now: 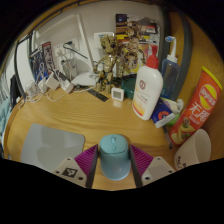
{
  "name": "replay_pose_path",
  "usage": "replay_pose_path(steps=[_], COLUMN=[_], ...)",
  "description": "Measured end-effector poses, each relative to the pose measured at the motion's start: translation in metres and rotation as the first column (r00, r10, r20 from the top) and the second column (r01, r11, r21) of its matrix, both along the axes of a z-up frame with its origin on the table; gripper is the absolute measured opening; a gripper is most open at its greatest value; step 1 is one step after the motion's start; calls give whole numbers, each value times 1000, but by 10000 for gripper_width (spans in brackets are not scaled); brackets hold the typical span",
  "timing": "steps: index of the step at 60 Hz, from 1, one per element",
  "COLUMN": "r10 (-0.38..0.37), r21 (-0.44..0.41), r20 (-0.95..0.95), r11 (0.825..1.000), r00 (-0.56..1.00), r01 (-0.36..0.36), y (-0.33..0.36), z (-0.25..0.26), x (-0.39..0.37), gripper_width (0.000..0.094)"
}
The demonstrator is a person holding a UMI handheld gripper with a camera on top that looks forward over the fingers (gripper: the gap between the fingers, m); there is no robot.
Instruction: Arrange mouse
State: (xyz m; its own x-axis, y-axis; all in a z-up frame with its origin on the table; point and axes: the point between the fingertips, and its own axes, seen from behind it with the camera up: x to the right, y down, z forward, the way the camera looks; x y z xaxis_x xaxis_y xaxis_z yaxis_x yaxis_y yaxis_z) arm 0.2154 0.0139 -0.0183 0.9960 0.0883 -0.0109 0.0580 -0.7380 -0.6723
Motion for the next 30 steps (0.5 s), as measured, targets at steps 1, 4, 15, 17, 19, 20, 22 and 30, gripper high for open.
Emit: replay_pose_path(steps=[1, 4, 15, 17, 19, 20, 22, 30], r10=[3, 9, 32, 37, 35, 35, 30, 5], r21=[2, 3, 18, 16, 12, 11, 8, 8], r20=[0, 9, 28, 31, 32, 31, 33, 31], r11=[1000, 1000, 999, 999, 999, 999, 1000, 1000], r00=[1000, 1000, 999, 999, 999, 999, 999, 1000], r01=[-3, -9, -33, -37, -36, -35, -30, -5], y=[1, 3, 3, 2, 2, 2, 1, 2], z=[0, 0, 0, -1, -1, -1, -1, -1], x=[-1, -2, -6, -6, -6, -6, -6, -5], gripper_width=[555, 529, 424, 396, 381, 359, 339, 326])
